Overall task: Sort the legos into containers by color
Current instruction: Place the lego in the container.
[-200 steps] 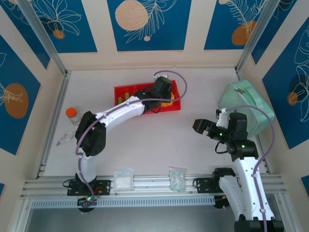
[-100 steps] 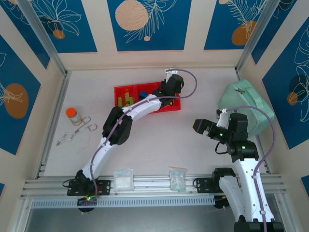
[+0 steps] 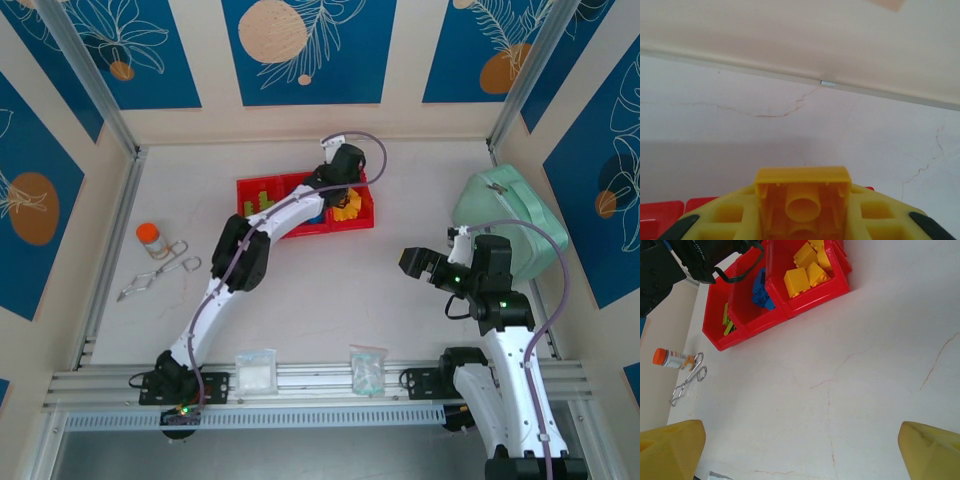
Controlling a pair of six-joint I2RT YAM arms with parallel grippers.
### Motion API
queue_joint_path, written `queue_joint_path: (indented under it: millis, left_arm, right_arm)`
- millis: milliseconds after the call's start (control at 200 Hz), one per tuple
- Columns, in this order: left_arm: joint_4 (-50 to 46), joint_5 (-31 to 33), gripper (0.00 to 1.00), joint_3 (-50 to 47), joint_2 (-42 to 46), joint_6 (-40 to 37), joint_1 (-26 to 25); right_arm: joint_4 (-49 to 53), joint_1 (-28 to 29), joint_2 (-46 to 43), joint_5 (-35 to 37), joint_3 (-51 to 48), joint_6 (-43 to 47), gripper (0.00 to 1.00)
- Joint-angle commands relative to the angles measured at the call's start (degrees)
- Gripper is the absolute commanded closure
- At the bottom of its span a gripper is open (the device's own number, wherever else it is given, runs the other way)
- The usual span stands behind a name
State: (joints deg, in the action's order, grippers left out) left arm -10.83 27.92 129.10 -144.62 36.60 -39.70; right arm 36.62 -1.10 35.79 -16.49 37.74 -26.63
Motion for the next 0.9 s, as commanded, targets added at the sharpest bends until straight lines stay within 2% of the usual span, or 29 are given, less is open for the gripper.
queue_joint_path:
  millis: [0,295,640,895]
  left_arm:
    - [-3.7,-4.5,0.8,2.3,-1.4,6.4,0.9]
    - [-3.0,-9.6,0.64,-1.1,2.0,7.3,1.1]
    - [0.6,-16.1,0.34,-9.5,9.1,6.7,1.3]
    - [3.6,-18.1,0.18,-17.3,18.1,2.9,1.3]
  right_arm:
    - [-0.3,0.3,-0.6,-0.5,-0.5,-0.3,0.01]
    - [0.3,0.3,-0.6,-0.1,-0.1,-0.2,0.01]
    - [0.3,0.3,-0.6,0.5,-0.1,-0.1,0.01]
    - [0.0,0.2,-0.4,0.8,-0.4,-0.1,0.01]
